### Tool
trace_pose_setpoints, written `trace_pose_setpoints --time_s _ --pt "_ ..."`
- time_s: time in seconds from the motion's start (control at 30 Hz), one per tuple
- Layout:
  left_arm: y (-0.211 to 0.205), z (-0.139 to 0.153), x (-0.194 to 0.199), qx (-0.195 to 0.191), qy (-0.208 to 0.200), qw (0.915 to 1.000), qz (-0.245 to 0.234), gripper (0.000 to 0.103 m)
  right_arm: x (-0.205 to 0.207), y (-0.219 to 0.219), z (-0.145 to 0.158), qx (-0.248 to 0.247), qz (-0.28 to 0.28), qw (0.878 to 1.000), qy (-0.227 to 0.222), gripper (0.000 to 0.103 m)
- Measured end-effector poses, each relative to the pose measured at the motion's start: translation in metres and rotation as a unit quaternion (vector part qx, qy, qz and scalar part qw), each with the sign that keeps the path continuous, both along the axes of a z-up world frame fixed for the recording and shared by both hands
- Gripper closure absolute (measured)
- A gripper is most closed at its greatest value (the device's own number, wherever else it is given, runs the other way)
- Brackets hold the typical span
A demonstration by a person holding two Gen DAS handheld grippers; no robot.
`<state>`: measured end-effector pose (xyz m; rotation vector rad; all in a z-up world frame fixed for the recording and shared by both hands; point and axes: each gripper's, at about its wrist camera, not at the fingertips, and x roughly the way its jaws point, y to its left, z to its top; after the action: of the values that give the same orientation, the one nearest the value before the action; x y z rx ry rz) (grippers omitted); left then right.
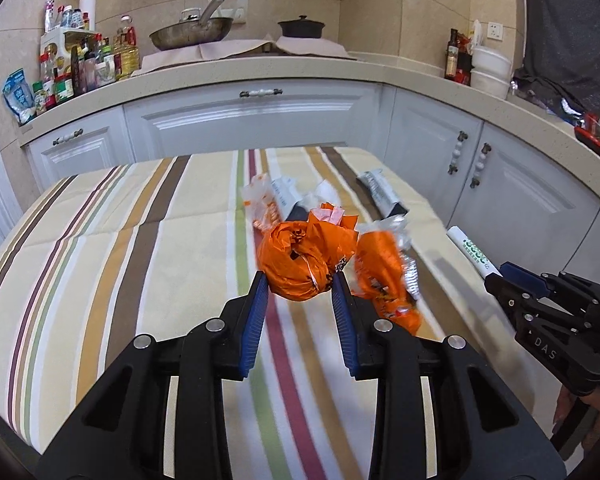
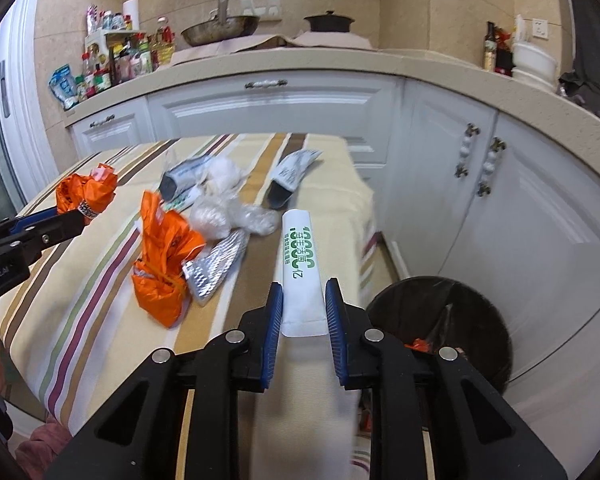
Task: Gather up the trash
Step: 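Grasp the orange bag with the left gripper while the right gripper grasps the white tube, then carry the orange bag and white tube over the bin and release both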
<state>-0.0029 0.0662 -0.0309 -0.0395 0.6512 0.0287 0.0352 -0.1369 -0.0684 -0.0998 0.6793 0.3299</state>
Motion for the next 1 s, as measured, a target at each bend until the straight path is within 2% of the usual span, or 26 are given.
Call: trace_pose_setpoints --time_s 0.3,0.6,0.77,0.93,1.0 --pt "-0.057 0.013 0.010 -0.007 -0.015 0.9978 -0.065 0.071 -0.004 -0.056 0.012 0.002 -0.070 0.997 -0.026 0.080" --pt "-0.139 0.007 0.037 -0.003 -0.023 0.9921 -0.123 0.071 -0.008 -0.126 0.012 0.018 -0.150 0.988 -0.040 0.080" --pt "-0.185 -0.002 0.054 0.005 -0.013 0.9881 -0.153 0.071 -0.001 -0.153 0.004 0.026 -0.170 0.984 -0.036 0.080" --pt "-0.224 -0.020 0.082 0.009 0.009 0.9873 -0.158 0.070 0.020 -0.172 -0.011 0.032 -0.178 0.983 -0.028 0.080" --pt "-0.235 -0.030 0.095 0.010 0.024 0.9878 -0.154 0.069 0.030 -0.178 -0.019 0.038 -0.177 0.983 -0.020 0.075"
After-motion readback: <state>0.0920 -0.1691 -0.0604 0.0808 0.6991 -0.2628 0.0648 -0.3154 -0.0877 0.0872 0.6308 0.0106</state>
